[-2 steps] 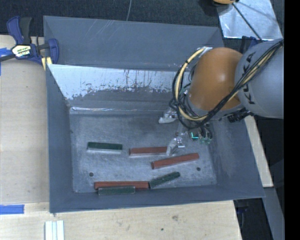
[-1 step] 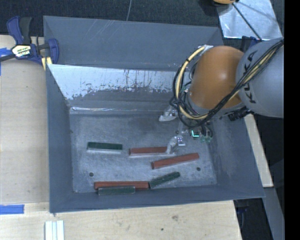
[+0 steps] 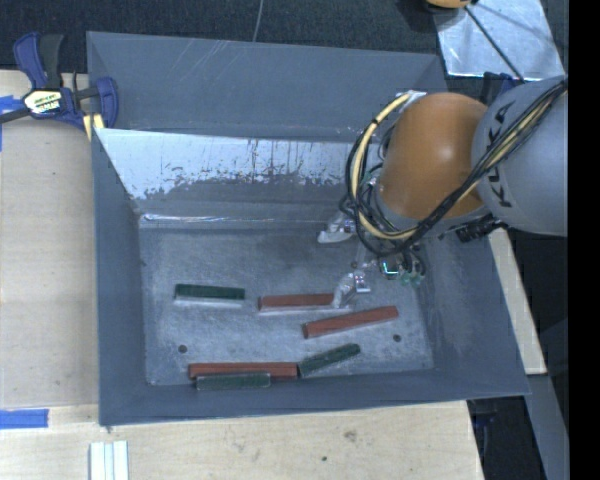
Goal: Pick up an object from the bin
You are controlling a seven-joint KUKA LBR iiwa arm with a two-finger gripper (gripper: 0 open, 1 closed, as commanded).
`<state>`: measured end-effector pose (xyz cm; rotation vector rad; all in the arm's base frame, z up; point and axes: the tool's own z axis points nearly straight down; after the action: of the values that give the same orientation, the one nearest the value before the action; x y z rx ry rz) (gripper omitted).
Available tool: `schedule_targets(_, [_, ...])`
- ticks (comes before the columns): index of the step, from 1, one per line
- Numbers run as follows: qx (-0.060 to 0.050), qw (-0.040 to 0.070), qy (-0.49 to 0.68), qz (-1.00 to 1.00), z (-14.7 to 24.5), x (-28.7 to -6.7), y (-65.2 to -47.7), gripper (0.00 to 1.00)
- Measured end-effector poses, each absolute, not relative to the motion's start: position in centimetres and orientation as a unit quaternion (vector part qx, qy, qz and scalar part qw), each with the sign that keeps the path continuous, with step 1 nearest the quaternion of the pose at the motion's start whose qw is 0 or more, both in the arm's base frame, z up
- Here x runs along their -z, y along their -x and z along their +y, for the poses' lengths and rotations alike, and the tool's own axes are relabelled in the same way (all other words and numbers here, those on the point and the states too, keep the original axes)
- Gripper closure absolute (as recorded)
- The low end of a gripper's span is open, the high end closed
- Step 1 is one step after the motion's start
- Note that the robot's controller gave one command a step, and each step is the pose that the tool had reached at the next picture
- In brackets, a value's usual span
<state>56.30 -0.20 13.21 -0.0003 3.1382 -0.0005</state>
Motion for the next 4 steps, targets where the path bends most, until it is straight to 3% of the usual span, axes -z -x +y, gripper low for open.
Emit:
schedule_targets(1, [0.000,-0.004,0.045,0.999,-0.7,-10.7,-53.7,0.00])
schedule_targets(2, [0.004,0.010,0.116,0.993,2.3,-8.1,-51.7,1.00])
schedule_targets(3, [0.004,0.010,0.116,0.993,2.3,-8.1,-51.7,1.00])
schedule_targets(4, [0.000,-0.002,0.117,0.993,2.3,-11.4,-50.3,1.00])
